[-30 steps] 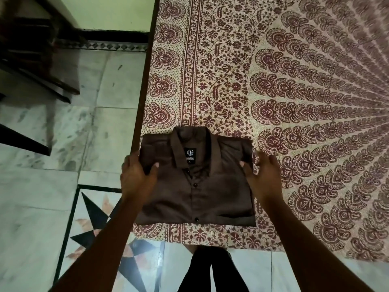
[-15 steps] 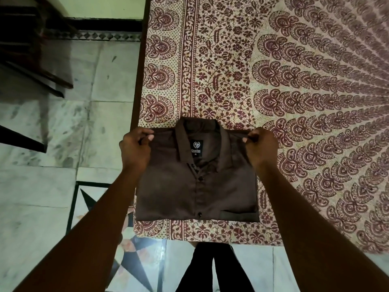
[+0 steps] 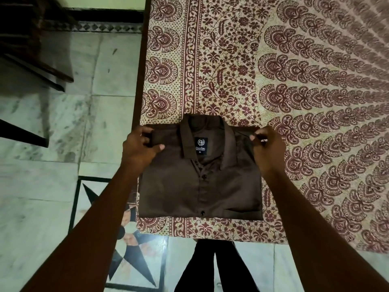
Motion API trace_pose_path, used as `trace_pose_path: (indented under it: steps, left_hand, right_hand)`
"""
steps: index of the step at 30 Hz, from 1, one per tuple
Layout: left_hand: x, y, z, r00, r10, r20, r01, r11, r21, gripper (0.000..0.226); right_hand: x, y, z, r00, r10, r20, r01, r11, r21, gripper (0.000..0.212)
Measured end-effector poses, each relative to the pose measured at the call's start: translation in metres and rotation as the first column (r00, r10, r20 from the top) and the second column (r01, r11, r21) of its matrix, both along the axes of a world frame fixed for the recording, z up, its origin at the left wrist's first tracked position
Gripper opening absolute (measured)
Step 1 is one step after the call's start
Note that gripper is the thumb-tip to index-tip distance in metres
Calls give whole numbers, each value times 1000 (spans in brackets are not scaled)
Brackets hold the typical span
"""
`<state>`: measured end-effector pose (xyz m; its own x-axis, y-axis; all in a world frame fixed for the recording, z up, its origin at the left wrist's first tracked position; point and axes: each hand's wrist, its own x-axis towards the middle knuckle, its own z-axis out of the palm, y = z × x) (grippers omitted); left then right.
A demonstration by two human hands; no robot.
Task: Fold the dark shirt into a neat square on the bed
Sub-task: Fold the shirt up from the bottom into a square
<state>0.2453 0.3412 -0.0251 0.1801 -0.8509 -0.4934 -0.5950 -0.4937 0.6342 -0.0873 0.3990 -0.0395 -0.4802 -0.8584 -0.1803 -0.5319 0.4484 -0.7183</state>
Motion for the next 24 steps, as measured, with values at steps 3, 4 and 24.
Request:
trace_pose_path:
  steps: [3, 4, 24]
  left_hand:
    - [2, 1, -1, 990, 109, -92, -116, 991, -74, 46]
    - [1, -1, -2, 989, 126, -78, -134, 986, -102, 44]
    - [-3, 79, -44, 594, -601, 535, 711, 703, 0, 113]
  right_hand:
    - [2, -2, 4, 999, -25, 28, 26, 999, -37, 3]
    - [2, -4, 2, 999, -21, 26, 22, 999, -40, 2]
    - [33, 102, -24, 718, 555, -421, -361, 813, 457, 89]
